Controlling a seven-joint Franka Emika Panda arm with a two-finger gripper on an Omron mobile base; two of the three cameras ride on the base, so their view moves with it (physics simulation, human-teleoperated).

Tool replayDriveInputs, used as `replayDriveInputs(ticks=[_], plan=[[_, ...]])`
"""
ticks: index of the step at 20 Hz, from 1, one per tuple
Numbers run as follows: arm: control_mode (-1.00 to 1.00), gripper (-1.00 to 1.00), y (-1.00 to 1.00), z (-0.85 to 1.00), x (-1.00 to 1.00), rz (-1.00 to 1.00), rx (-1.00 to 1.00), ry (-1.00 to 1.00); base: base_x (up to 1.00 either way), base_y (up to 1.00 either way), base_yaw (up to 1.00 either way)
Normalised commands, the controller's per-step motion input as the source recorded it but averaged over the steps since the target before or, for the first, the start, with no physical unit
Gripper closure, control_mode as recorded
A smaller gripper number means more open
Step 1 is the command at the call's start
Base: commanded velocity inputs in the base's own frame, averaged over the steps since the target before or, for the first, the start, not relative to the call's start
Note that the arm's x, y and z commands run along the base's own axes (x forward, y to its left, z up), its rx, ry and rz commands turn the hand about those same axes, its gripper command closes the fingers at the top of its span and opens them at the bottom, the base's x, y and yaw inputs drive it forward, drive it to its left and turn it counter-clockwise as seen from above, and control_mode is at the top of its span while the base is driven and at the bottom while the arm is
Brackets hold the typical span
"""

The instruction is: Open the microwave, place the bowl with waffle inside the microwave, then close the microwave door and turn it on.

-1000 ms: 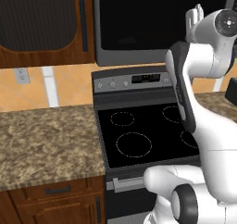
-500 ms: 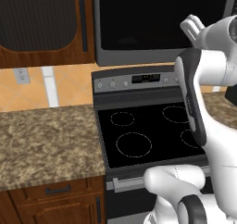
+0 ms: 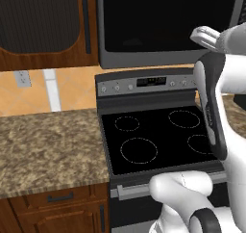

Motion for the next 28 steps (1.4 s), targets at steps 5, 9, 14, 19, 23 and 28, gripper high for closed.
replayDriveInputs(ticks=[5,9,14,19,23,28], plan=[[-1.0,1.0,-0.45,0.0,-0.34,0.2,-0.15,-0.41,0.0,0.0,0.0],[-1.0,1.0,-0.41,0.0,-0.49,0.15,-0.28,-0.2,0.0,0.0,0.0],[-1.0,1.0,-0.26,0.01,-0.19,0.01,-0.33,0.0,0.0,0.0,0.0],[-1.0,1.0,-0.39,0.0,0.06,0.02,-0.19,0.0,0.0,0.0,0.0],[-1.0,1.0,-0.45,0.0,0.04,0.02,-0.03,0.0,0.0,0.0,0.0],[-1.0,1.0,-0.66,0.0,0.21,0.06,0.08,0.0,0.0,0.0,0.0]])
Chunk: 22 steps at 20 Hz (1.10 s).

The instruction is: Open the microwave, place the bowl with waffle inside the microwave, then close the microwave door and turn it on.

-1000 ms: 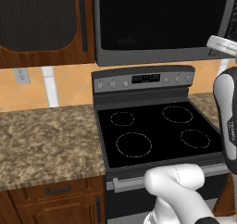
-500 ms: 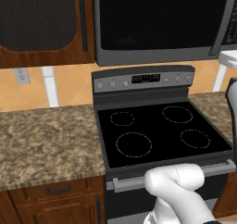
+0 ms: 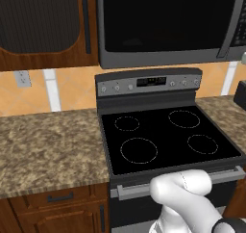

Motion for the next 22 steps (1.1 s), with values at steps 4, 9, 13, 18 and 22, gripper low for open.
replayDriveInputs(ticks=[4,9,13,18,22], plan=[[-1.0,1.0,-0.68,0.0,0.16,0.08,0.08,0.02,0.0,0.0,0.0],[-1.0,1.0,-0.78,-0.01,0.04,0.08,0.1,0.0,0.0,0.0,0.0],[-1.0,1.0,-0.6,-0.04,0.17,0.04,0.05,0.02,0.0,0.0,0.0],[-1.0,1.0,-0.1,-0.13,0.47,0.0,0.0,0.06,0.0,0.0,0.0],[-1.0,1.0,-0.03,-0.06,0.25,0.0,0.0,0.02,0.0,0.0,0.0]])
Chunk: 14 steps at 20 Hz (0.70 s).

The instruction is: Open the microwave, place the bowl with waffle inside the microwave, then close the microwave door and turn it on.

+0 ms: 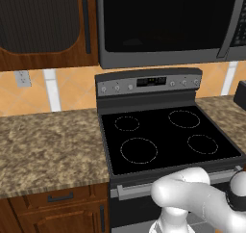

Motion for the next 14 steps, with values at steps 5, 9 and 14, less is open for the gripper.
replayDriveInputs(ticks=[5,9,14], plan=[[-1.0,1.0,0.0,0.0,0.24,-0.01,0.0,0.0,0.0,0.0,0.0],[-1.0,1.0,0.0,0.0,0.28,-0.05,0.0,0.02,0.0,0.0,0.0],[-1.0,1.0,0.0,0.0,0.16,-0.08,0.0,0.0,0.0,0.0,0.0]])
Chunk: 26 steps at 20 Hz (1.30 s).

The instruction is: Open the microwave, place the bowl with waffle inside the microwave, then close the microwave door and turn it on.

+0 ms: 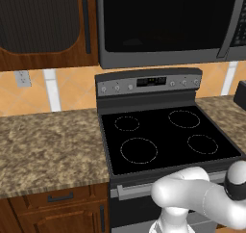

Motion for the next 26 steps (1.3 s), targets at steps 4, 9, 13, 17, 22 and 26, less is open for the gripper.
replayDriveInputs(ticks=[4,9,13,17,22,26], plan=[[-1.0,1.0,0.01,0.0,0.22,-0.07,0.0,0.0,0.0,0.0,0.0],[-1.0,1.0,0.0,-0.08,0.28,-0.04,0.0,0.0,0.0,0.0,0.0],[-1.0,1.0,0.0,-0.1,0.27,-0.01,0.0,0.0,0.0,0.0,0.0],[-1.0,1.0,0.0,-0.12,0.28,0.0,0.0,-0.02,0.0,0.0,0.0],[-1.0,1.0,0.0,-0.07,0.26,0.0,0.0,-0.03,0.0,0.0,0.0],[-1.0,1.0,0.0,-0.06,0.3,0.0,0.0,-0.06,0.0,0.0,0.0]])
